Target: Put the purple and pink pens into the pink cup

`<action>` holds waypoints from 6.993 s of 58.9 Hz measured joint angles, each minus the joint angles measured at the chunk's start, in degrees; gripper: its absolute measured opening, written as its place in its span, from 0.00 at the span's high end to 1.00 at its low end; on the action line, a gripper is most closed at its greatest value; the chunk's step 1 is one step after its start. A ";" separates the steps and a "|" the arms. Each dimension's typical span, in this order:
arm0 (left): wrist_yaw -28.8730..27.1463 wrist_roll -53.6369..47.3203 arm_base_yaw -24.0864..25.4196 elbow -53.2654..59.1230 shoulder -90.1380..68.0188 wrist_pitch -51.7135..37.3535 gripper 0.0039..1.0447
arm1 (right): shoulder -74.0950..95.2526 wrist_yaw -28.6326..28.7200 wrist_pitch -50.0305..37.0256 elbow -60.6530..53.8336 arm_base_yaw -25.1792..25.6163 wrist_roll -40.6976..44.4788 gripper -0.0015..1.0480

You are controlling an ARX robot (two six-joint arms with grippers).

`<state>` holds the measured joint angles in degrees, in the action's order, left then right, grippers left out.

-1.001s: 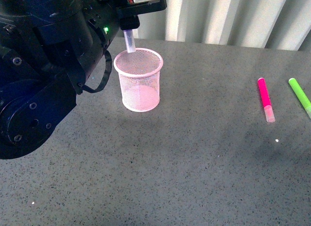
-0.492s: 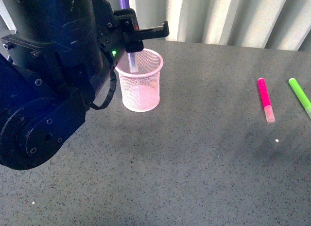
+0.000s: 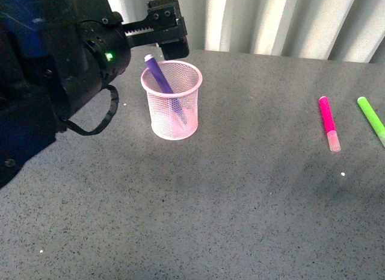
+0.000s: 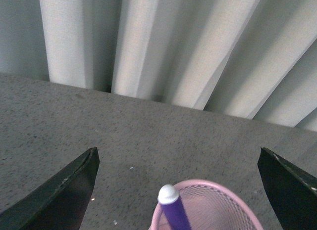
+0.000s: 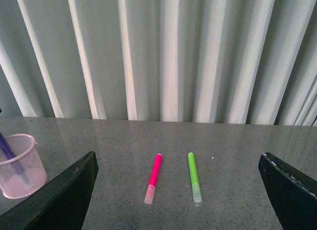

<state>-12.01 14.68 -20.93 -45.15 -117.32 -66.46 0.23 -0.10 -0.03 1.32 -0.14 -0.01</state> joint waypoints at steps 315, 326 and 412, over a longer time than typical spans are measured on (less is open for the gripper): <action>11.98 -14.47 20.81 44.65 117.09 66.42 0.06 | 121.37 4.20 3.76 71.32 0.07 -4.39 0.07; 11.98 -14.47 20.81 44.65 117.09 66.42 0.06 | 124.34 3.41 3.80 73.37 -0.42 -4.52 0.07; 12.00 -14.45 20.81 44.65 117.09 66.42 0.06 | 132.93 1.14 2.14 78.86 -2.91 -6.23 0.07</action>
<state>-0.01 0.23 -0.12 -0.49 -0.23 -0.03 133.16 1.04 2.11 80.18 -3.05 -6.24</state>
